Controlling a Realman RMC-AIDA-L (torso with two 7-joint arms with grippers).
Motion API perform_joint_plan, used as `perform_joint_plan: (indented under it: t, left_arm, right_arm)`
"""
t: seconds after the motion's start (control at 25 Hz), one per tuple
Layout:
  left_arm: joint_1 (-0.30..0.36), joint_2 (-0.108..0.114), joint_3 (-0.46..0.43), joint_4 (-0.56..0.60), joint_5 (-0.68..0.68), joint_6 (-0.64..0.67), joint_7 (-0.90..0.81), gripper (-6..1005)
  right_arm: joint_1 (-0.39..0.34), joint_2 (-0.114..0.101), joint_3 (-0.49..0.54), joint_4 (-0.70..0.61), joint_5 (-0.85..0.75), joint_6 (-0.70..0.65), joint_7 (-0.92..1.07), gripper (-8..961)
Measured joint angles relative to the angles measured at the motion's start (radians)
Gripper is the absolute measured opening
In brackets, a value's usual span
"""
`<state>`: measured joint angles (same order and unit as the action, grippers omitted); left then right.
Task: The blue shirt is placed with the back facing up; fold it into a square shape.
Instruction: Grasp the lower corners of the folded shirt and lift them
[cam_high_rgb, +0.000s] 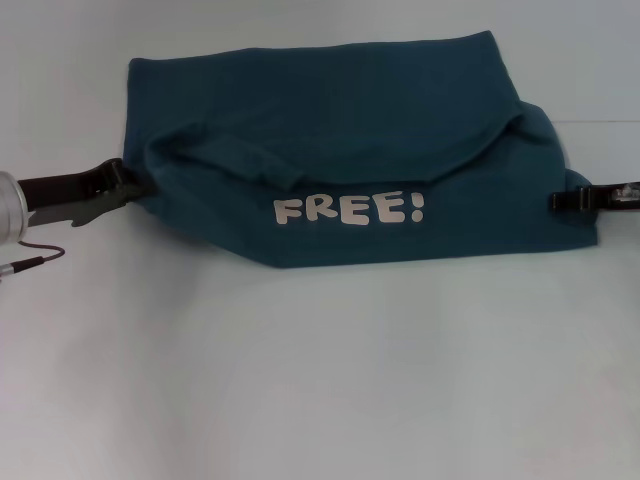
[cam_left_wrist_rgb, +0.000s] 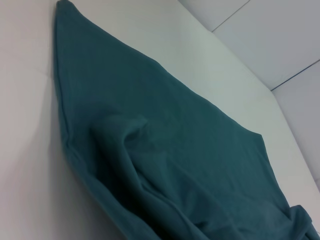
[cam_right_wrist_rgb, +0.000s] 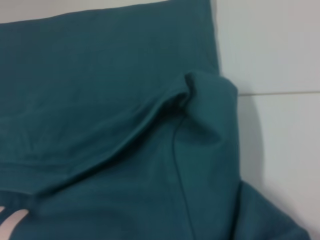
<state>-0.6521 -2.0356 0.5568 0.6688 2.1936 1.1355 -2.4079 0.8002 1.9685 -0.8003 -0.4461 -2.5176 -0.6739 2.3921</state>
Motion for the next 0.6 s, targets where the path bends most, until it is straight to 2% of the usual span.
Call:
perform_joint_plan:
  t: [0.6]
  left_arm:
    - [0.005, -0.005, 0.0, 0.0, 0.0, -0.008, 0.004, -1]
  right_arm:
    - [-0.001, -0.002, 0.006, -0.007, 0.046, -0.063, -0.006, 640]
